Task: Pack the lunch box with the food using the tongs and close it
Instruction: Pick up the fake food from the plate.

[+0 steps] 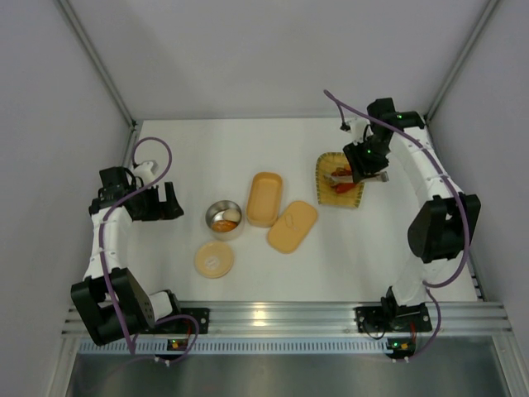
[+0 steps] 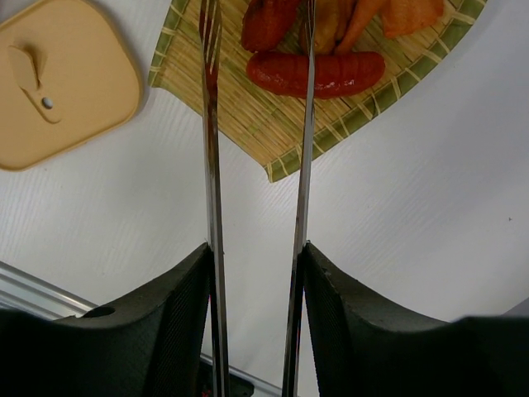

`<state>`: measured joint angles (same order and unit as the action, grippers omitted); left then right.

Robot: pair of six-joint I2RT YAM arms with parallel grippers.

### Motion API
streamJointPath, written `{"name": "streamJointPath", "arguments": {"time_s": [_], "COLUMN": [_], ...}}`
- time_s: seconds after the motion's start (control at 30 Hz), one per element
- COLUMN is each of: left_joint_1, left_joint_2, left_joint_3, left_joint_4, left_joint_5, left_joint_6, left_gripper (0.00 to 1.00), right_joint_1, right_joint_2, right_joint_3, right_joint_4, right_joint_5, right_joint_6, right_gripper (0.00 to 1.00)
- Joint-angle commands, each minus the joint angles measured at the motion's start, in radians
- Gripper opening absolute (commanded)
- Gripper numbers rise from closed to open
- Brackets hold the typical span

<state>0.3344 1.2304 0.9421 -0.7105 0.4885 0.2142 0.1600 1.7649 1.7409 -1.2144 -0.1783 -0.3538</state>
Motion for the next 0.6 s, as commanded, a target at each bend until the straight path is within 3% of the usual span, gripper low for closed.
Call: {"name": "streamJointPath", "arguments": {"time_s": [0.0,0.33,0.57], "left_joint_1": [0.008,0.008,0.008], "left_joint_2": [-0.017,-0.008,-0.011], "left_joint_3": [-0.003,-0.006,-0.006], "left_joint_4": [0.032,0.042,0.042], "left_joint_5": [0.012,0.018,0.013], "left_joint_6": [0.005,0.001,0.001], "left_gripper": [0.98,0.98,0.98], "right_joint_1": [0.015,0.016,0.016], "right_joint_2": [0.019,0.025,0.024], "right_joint_3": [0.000,-0.024,0.005], "right_joint_4": [0.021,0.019,0.016], "right_joint_5": [0.007,0.017,0.013], "right_joint_6": [0.029,0.030,0.030], "right_gripper": [0.45,0.43,0.22]}}
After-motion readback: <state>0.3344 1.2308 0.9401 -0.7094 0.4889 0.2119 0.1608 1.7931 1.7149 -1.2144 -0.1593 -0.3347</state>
